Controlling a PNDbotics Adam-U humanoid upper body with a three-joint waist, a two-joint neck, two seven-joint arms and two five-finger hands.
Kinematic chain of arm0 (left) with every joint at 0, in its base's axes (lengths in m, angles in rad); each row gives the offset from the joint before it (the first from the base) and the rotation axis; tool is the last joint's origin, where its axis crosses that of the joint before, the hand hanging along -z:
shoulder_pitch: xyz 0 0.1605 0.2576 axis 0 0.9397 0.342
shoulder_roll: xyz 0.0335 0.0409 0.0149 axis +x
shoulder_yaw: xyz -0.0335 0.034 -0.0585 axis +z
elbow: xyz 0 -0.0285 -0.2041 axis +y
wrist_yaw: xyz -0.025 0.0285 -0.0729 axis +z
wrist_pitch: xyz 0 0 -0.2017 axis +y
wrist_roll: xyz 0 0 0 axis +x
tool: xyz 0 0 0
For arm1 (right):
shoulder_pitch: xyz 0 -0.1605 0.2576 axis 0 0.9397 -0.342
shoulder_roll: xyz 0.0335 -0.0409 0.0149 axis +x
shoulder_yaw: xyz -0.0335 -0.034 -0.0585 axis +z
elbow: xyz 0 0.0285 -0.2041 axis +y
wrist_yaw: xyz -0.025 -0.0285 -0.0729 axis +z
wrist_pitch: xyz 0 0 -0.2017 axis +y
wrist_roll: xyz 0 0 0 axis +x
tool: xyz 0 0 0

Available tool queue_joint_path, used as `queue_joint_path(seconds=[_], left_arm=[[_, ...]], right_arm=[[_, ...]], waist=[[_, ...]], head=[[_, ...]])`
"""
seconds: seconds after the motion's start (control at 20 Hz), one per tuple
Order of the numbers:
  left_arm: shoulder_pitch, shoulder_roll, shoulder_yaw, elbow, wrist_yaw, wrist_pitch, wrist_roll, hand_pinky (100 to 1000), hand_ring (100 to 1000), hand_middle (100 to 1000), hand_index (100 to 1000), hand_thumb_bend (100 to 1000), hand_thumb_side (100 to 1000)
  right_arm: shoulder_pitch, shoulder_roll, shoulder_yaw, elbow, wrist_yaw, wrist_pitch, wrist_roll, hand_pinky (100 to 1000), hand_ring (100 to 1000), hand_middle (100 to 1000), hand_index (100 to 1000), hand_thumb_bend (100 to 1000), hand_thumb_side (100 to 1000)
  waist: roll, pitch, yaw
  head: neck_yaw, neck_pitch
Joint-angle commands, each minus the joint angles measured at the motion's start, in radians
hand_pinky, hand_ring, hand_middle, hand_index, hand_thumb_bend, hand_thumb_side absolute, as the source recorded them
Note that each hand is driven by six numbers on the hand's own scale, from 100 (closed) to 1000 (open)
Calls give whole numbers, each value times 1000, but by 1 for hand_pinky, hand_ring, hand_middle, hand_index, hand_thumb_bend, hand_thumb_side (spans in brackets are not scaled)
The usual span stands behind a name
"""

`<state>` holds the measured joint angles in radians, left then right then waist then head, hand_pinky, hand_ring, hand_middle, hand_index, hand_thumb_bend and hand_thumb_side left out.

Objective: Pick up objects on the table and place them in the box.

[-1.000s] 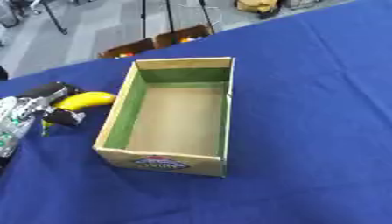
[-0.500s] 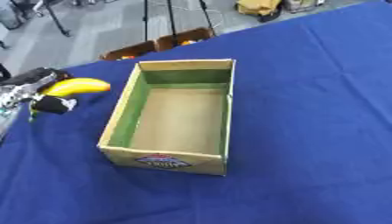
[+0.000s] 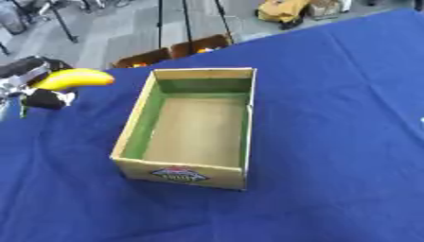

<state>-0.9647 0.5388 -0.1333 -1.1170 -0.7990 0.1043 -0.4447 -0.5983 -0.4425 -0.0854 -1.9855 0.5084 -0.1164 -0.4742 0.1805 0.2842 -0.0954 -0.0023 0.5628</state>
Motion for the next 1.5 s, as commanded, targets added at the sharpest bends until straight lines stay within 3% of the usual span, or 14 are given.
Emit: queue_joint_path(seconds=[0.05, 0.85, 1.25, 1.5], left_arm=[[-32, 40, -11, -69, 15, 7, -17, 205, 409, 537, 601, 100, 301], [-83, -52, -97, -211, 43, 3, -88, 176, 391, 521, 587, 100, 301], [-116, -158, -118, -161, 63, 17, -71, 143, 370, 506, 580, 100, 302], [-131, -223, -122, -111, 18, 17, -38, 146, 373, 507, 580, 100, 301]], right_arm=[[-12, -7, -5, -15, 6, 0, -4, 795, 874, 750, 930, 100, 1000], [-22, 5, 1, -15, 5, -6, -8, 795, 874, 750, 930, 100, 1000], [-36, 14, 6, -15, 4, -10, -7, 795, 874, 750, 929, 100, 1000], [-42, 19, 9, -15, 1, -13, -7, 796, 874, 749, 929, 100, 1000]], waist=[[-14, -27, 3], [-7, -29, -17], [-5, -21, -39], [-1, -14, -50]], head=[[-2, 8], [6, -9], [17, -22], [24, -30]])
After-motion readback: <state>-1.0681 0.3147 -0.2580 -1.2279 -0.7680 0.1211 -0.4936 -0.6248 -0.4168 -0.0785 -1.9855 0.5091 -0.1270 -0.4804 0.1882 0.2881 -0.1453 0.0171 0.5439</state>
